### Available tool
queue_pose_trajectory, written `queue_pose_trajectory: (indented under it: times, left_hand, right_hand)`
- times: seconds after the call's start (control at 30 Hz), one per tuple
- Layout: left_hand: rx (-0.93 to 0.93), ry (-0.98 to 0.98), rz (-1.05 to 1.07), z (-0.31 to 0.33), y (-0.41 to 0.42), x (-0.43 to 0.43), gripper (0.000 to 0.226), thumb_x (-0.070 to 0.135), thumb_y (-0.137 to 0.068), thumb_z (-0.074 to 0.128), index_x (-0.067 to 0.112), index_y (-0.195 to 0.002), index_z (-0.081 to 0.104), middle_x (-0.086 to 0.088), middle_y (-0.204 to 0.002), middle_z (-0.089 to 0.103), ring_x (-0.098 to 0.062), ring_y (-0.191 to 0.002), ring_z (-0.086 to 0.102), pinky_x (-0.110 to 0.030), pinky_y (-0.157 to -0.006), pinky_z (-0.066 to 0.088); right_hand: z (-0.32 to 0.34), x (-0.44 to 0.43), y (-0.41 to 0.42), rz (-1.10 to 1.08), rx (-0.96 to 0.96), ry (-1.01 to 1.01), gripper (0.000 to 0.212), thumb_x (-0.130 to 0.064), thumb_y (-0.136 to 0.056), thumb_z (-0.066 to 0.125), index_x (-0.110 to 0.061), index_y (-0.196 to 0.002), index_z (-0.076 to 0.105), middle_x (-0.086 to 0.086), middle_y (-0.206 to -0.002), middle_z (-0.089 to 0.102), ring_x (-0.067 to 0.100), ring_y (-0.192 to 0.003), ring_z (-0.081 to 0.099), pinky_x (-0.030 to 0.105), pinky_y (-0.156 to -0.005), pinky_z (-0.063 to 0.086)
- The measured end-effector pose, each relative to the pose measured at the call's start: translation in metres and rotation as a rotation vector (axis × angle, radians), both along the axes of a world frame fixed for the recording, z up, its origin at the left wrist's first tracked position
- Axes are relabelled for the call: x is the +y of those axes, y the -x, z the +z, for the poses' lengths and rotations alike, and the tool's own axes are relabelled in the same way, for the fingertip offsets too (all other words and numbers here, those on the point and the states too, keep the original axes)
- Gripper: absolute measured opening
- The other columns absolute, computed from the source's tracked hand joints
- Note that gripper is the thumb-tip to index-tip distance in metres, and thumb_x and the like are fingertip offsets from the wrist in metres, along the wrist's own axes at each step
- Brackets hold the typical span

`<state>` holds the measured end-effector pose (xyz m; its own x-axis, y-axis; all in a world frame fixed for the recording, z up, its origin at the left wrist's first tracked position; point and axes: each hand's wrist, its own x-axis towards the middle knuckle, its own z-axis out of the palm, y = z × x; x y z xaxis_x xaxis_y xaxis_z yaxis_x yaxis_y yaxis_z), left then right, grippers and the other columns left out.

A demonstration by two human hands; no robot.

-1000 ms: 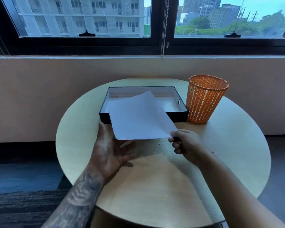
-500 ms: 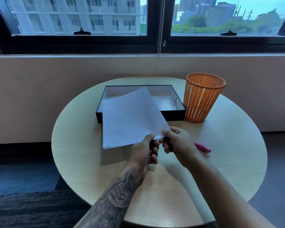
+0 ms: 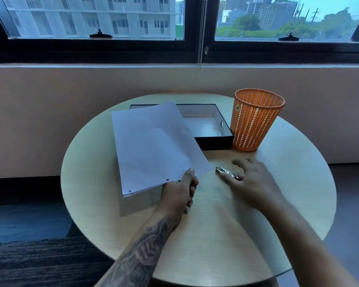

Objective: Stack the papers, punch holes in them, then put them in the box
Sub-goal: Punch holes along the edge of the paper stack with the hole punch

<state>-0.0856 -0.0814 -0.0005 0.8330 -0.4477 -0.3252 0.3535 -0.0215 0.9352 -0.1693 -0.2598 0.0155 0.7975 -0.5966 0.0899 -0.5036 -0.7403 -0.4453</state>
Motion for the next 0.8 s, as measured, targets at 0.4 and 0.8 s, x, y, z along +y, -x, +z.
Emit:
queue_pose_trajectory:
  times: [0.4,0.8]
  left_hand:
    - [-0.165,0.004,0.093,0.008,-0.007,0.0,0.045,0.038,-0.098,0.058,0.012,-0.062,0.064,0.003,-0.05,0.046,-0.014,-0.042,0.037,-0.029,-0.051,0.033]
    - [-0.305,-0.04,0.122,0.014,-0.003,-0.005,0.053,0.039,-0.1,0.054,0.02,-0.051,0.06,0.003,-0.047,0.046,-0.02,-0.05,0.039,-0.038,-0.059,0.036]
  right_hand:
    - [0.004,0.017,0.03,0.075,-0.239,-0.562,0.027,-0.049,-0.086,0.062,-0.024,-0.093,0.07,0.009,-0.093,0.074,0.024,-0.084,0.068,0.041,-0.078,0.052]
    - [0.005,0.049,0.03,0.202,-0.145,-1.328,0.057,-0.051,-0.085,0.047,-0.001,-0.106,0.065,0.015,-0.083,0.069,0.025,-0.071,0.065,0.045,-0.069,0.056]
